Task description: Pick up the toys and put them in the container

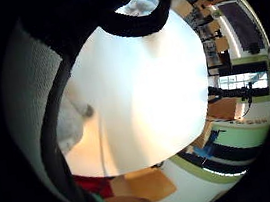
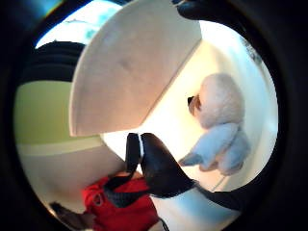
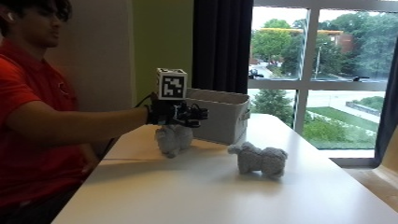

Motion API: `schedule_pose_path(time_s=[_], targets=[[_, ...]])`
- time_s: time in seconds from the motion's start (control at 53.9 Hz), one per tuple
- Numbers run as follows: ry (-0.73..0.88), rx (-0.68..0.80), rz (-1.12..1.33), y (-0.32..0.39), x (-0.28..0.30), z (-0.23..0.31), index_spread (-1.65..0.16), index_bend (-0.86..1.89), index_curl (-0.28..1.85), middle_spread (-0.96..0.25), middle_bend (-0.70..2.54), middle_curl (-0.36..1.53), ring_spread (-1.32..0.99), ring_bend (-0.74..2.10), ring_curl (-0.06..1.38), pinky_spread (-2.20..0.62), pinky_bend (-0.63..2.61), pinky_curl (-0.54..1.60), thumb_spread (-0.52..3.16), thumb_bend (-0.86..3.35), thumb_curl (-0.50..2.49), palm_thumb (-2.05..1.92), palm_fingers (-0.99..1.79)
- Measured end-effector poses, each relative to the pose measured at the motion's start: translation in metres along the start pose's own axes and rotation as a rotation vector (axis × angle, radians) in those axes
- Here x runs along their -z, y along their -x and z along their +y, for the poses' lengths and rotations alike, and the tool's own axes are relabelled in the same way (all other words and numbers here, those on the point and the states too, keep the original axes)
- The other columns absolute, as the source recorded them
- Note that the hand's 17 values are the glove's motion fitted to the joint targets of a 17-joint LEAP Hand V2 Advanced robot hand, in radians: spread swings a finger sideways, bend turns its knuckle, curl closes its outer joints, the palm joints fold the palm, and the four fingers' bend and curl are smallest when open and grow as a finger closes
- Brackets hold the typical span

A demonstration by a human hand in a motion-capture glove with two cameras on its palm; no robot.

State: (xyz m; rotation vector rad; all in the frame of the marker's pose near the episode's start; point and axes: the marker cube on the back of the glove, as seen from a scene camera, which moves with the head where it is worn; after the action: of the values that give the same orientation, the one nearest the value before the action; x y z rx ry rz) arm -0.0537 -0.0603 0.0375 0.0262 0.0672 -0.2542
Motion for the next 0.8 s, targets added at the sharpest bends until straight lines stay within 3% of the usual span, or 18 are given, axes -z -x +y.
schedule_pose_path(time_s=[0.241,0.557,0.798], targets=[[0.086,0.008,0.019,0.000,-0.035,0.006,-0.40,0.19,0.42,-0.06,0.12,0.26,-0.01,0.14,0.16,0.09,0.83,0.31,1.05,-0.06,0.25,-0.06,-0.15],[0.139,0.008,-0.009,0.009,-0.065,0.008,-0.40,0.13,0.36,-0.06,0.12,0.21,-0.01,0.23,0.17,0.04,1.11,0.38,1.07,-0.03,0.26,-0.02,-0.07],[0.179,0.007,0.075,0.015,-0.069,0.006,-0.40,0.08,0.25,-0.08,0.10,0.17,-0.16,0.83,0.33,-0.18,1.35,0.43,1.14,0.00,0.30,0.10,0.11]])
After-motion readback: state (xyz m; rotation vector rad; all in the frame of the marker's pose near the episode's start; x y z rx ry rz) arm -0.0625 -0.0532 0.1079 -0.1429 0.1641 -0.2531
